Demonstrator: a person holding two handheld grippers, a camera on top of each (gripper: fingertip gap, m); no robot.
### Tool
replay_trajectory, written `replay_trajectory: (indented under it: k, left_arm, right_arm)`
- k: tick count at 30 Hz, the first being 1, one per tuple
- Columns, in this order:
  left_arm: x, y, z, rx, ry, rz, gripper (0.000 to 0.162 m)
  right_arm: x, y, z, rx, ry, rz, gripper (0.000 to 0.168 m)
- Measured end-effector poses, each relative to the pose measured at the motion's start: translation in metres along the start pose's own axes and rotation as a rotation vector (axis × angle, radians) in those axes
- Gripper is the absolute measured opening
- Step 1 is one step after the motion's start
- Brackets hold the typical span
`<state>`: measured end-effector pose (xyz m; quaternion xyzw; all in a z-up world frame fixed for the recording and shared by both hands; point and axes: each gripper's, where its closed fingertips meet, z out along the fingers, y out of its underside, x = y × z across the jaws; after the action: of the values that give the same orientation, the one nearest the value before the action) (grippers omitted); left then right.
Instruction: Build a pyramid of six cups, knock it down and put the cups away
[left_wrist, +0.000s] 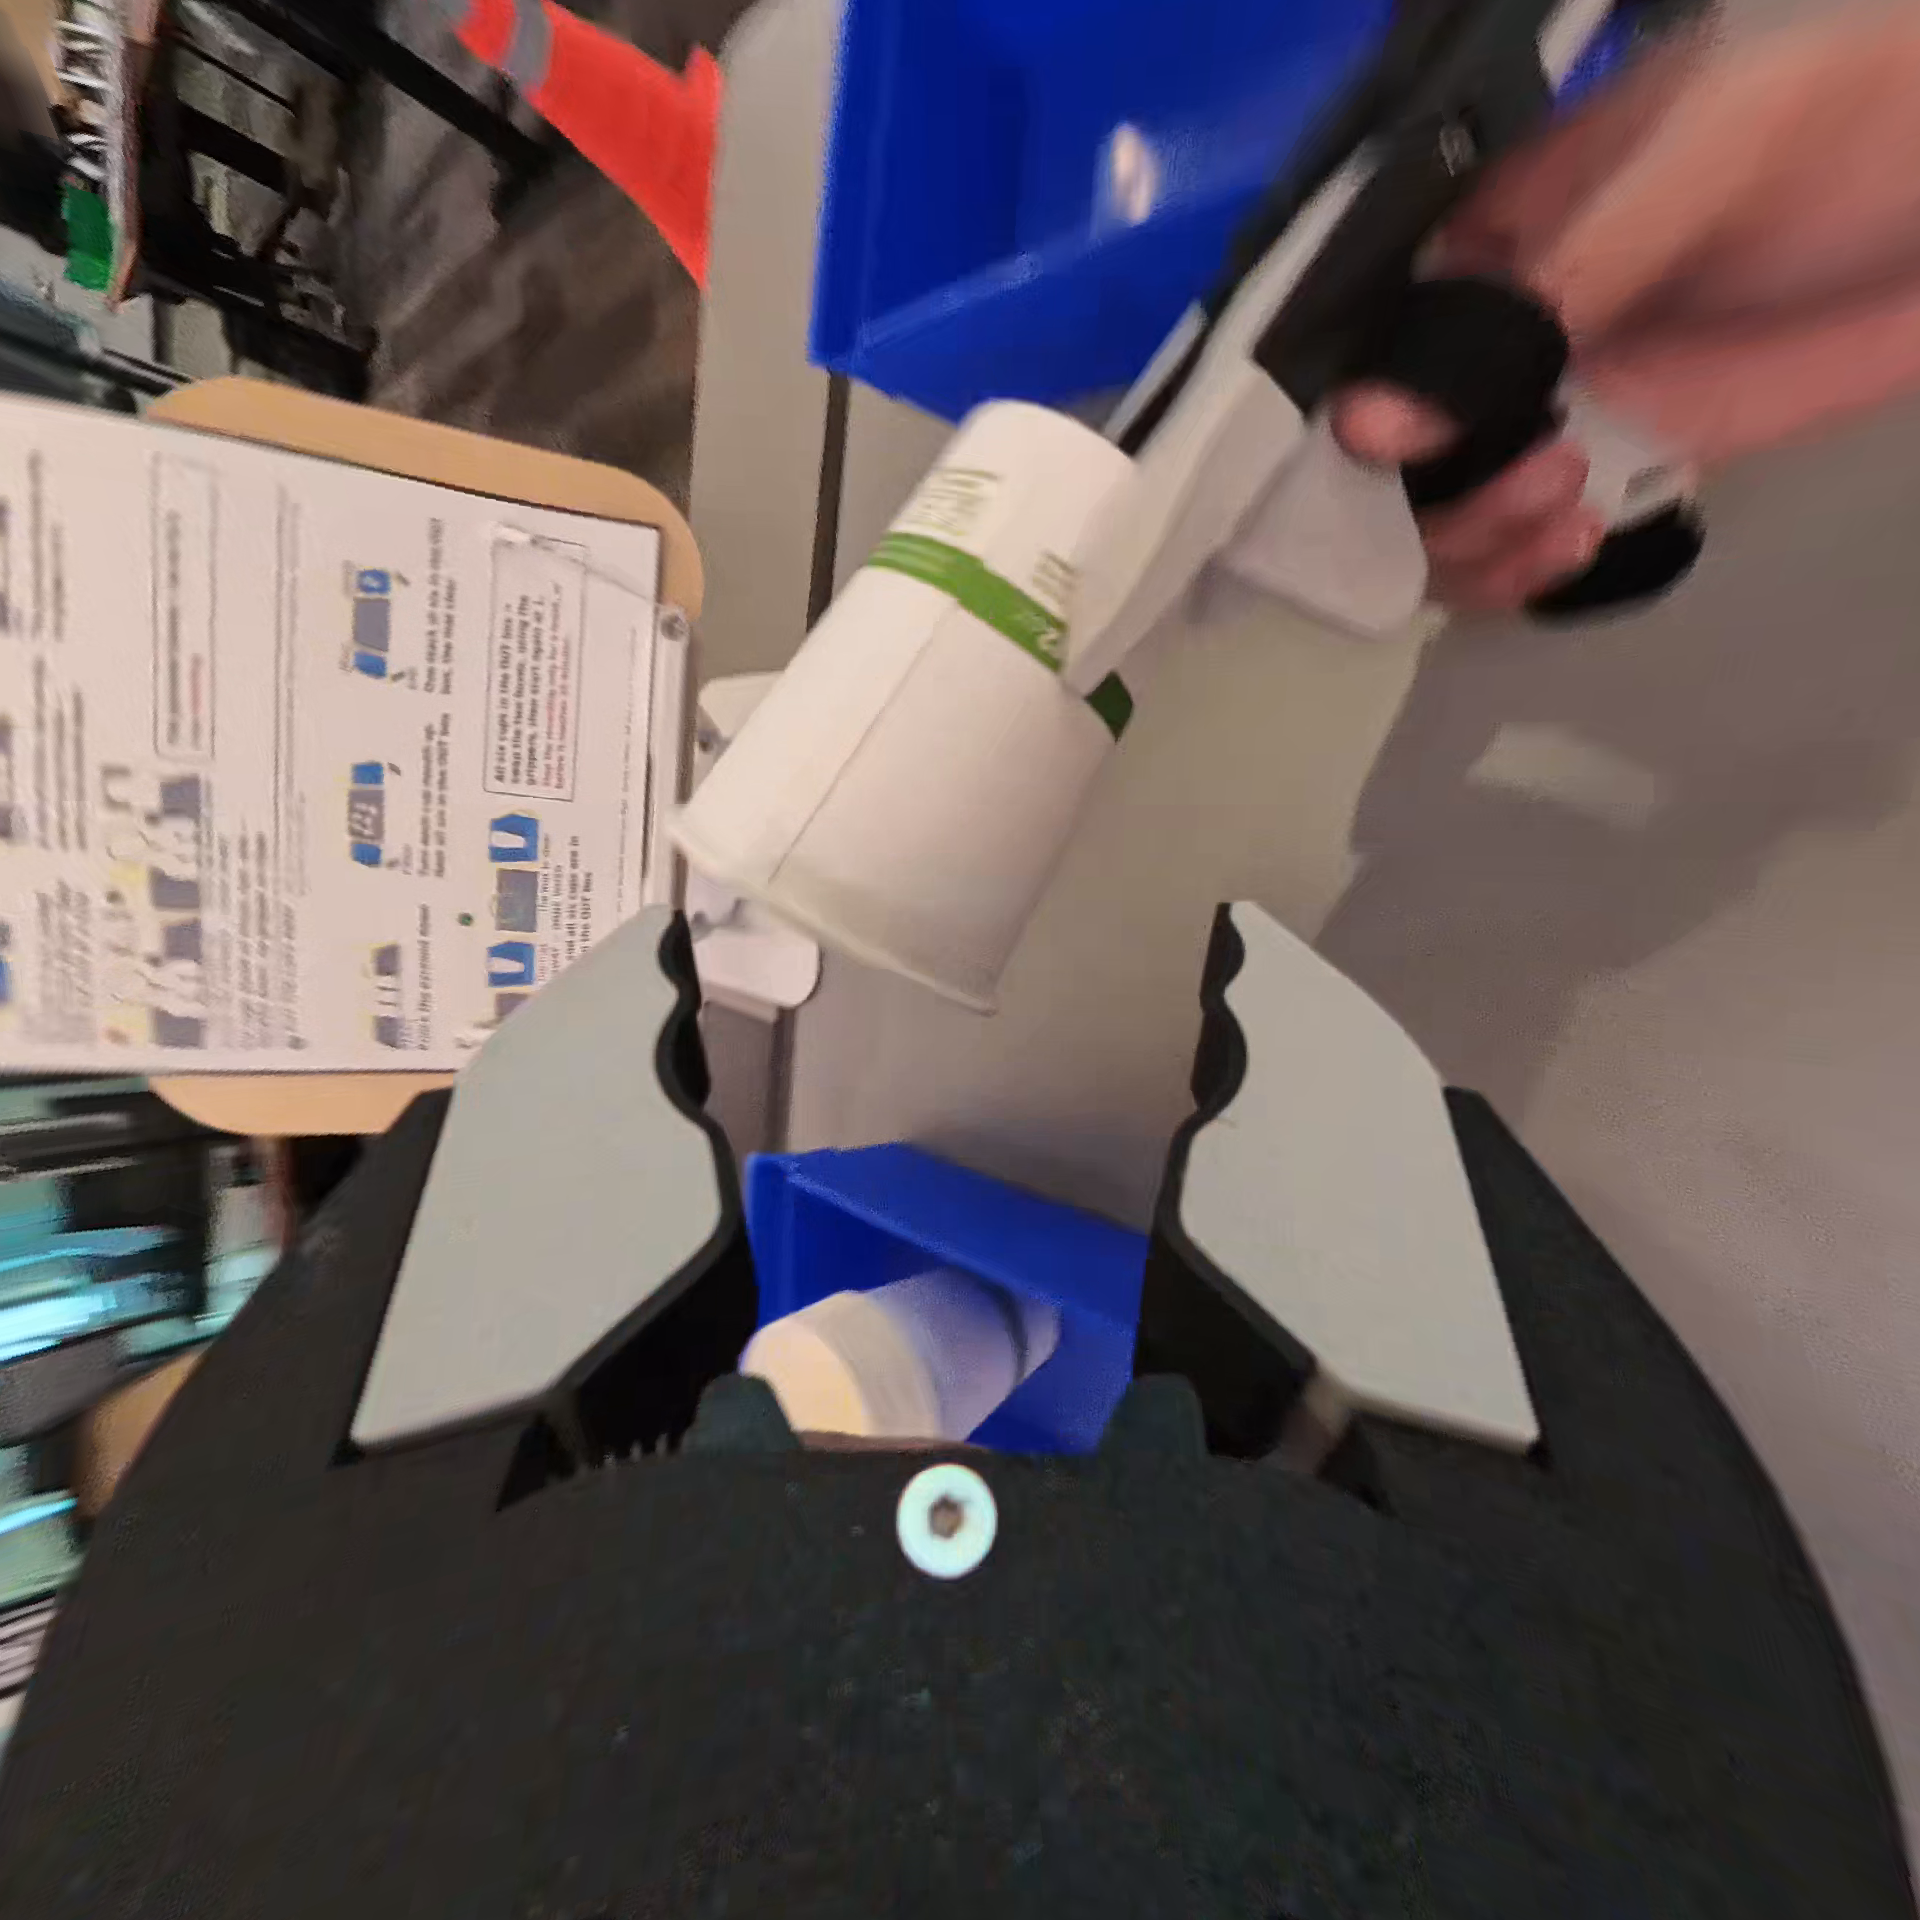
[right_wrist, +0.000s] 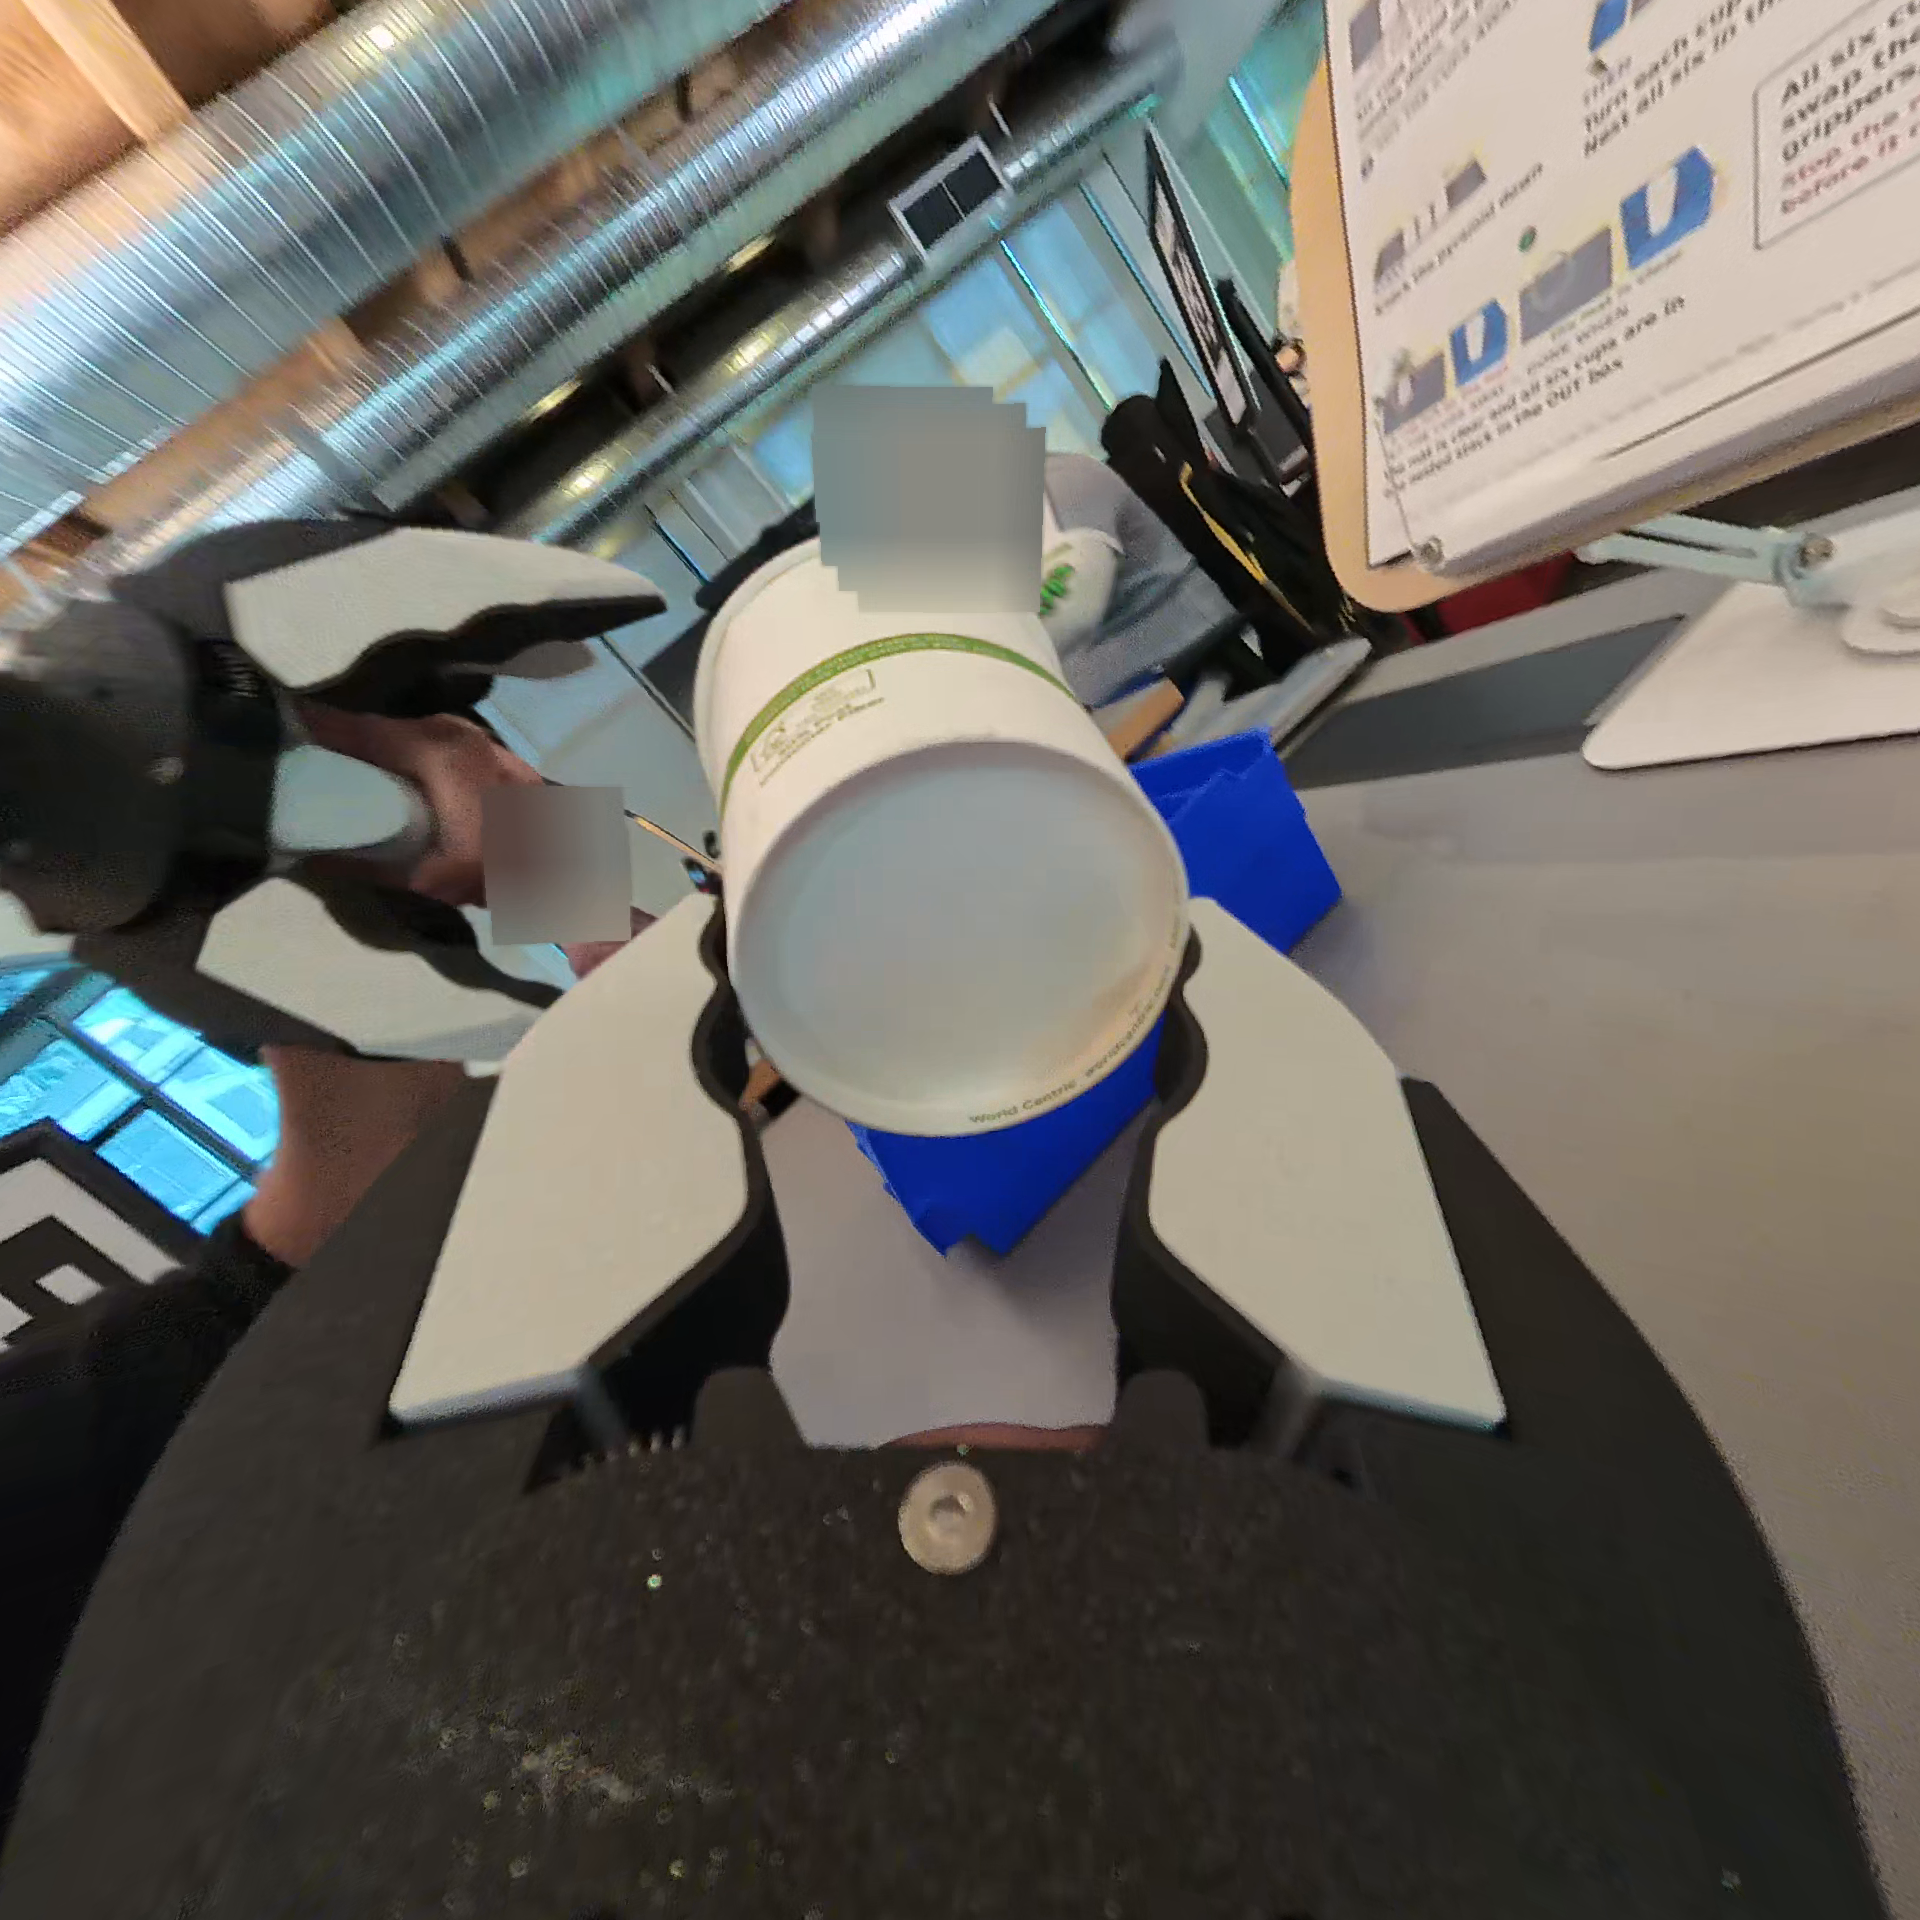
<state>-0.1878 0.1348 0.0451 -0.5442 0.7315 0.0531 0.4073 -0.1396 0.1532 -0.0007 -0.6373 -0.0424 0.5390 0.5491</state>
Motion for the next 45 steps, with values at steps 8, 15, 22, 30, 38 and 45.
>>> replay_trajectory:
  k: [8,15,22,30,38,45]
  left_arm:
    - [0.005,0.011,0.058,-0.338,-0.002,0.405,0.102]
    - [0.02,0.02,0.088,-0.314,0.074,0.323,0.083]
    - [-0.018,0.016,0.1,0.017,-0.172,-0.367,0.082]
    - [-0.026,0.054,0.169,0.277,-0.323,-1.192,0.082]
    - [0.007,0.073,0.225,0.16,-0.257,-1.212,0.082]
    - [0.034,0.078,0.229,0.02,-0.237,-1.106,0.081]
  right_arm:
    - [0.004,0.013,0.003,-0.103,0.091,-0.081,0.077]
    - [0.016,0.019,-0.001,-0.142,0.15,-0.11,0.077]
    - [0.027,-0.027,-0.056,-0.046,0.369,-0.36,0.083]
    - [-0.006,0.059,-0.091,-0.142,0.299,-0.36,0.074]
    - [-0.01,0.089,-0.082,-0.2,0.247,-0.313,0.067]
    - [-0.005,0.094,-0.084,-0.206,0.253,-0.288,0.065]
